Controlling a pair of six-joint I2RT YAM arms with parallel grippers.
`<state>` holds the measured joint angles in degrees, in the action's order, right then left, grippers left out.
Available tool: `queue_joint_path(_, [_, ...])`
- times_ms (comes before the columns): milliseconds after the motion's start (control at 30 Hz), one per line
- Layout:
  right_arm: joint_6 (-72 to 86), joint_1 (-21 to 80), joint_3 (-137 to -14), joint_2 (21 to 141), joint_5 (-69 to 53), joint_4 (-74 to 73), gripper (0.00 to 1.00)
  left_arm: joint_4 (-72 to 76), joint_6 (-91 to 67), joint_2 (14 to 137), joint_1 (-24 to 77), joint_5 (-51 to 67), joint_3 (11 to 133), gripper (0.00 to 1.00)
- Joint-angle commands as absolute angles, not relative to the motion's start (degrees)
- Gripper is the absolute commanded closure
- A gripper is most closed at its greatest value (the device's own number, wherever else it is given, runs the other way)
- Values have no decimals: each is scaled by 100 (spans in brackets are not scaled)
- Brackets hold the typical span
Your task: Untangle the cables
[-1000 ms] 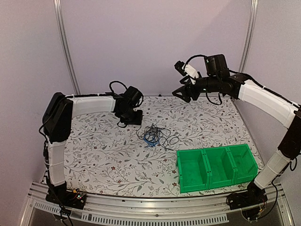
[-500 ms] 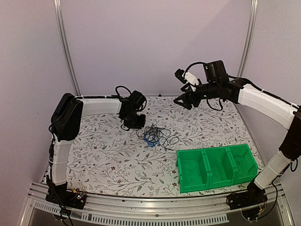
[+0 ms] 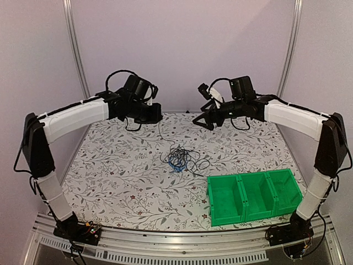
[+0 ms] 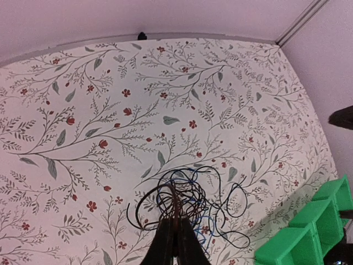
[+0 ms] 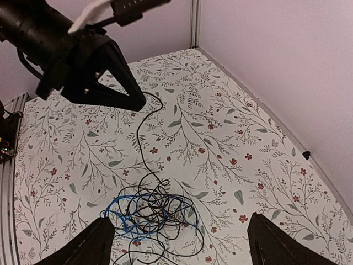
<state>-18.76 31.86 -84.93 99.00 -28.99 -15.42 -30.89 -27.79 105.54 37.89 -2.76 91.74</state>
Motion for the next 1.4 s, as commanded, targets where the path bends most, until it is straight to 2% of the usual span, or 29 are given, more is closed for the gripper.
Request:
queue_joint_path(0, [-1533, 3399, -8802, 10461, -3304, -1171, 3, -2440, -2877, 9926, 3854, 99, 8751, 100])
queue_joint_path(300, [-1614, 4044, -8817, 11319, -3196, -371, 2, -2285, -3086, 9523, 3962, 231, 8847, 100])
queue_joint_path(400, [-1415, 4169, -8941, 11691, -2910, -70, 9, -2354, -3101, 9476, 4013, 256, 9041, 100])
queue_joint_path(500, [-1076, 4184, -9206, 12225, -2866, 119, 34, -2492, -3087, 9427, 4055, 228, 9234, 100])
queue_joint_path(633, [-699, 4230, -9648, 12881, -2894, 43, 86, -2742, -3057, 9265, 4099, 118, 9487, 100])
queue_joint_path(700, [-650, 4253, -9790, 13056, -2789, 1, 100, -2835, -3035, 9162, 4122, 33, 9634, 100])
queue_joint_path(933, [-306, 4258, -9861, 13378, -2650, -299, 100, -3086, -2774, 8763, 4153, -541, 10589, 100])
queue_joint_path(1033, [-301, 4260, -9885, 13482, -2565, -408, 91, -3275, -2567, 8757, 4150, -717, 11352, 100])
queue_joint_path(1100, [-303, 4262, -9890, 13527, -2528, -438, 100, -3339, -2419, 8799, 4150, -774, 11815, 100])
queue_joint_path(1233, [-302, 4262, -9867, 13272, -2683, -499, 100, -3380, -2140, 8777, 4128, -1156, 11856, 100])
queue_joint_path(1267, [-321, 4258, -9866, 13111, -2703, -513, 100, -3375, -2096, 8743, 4123, -1233, 11626, 97])
queue_joint_path(1333, [-329, 4254, -9904, 12762, -2730, -540, 100, -3090, -1994, 8549, 4122, -1226, 10801, 81])
queue_joint_path(1367, [-333, 4254, -9934, 12630, -2777, -564, 100, -2658, -1926, 8384, 4124, -1142, 10003, 73])
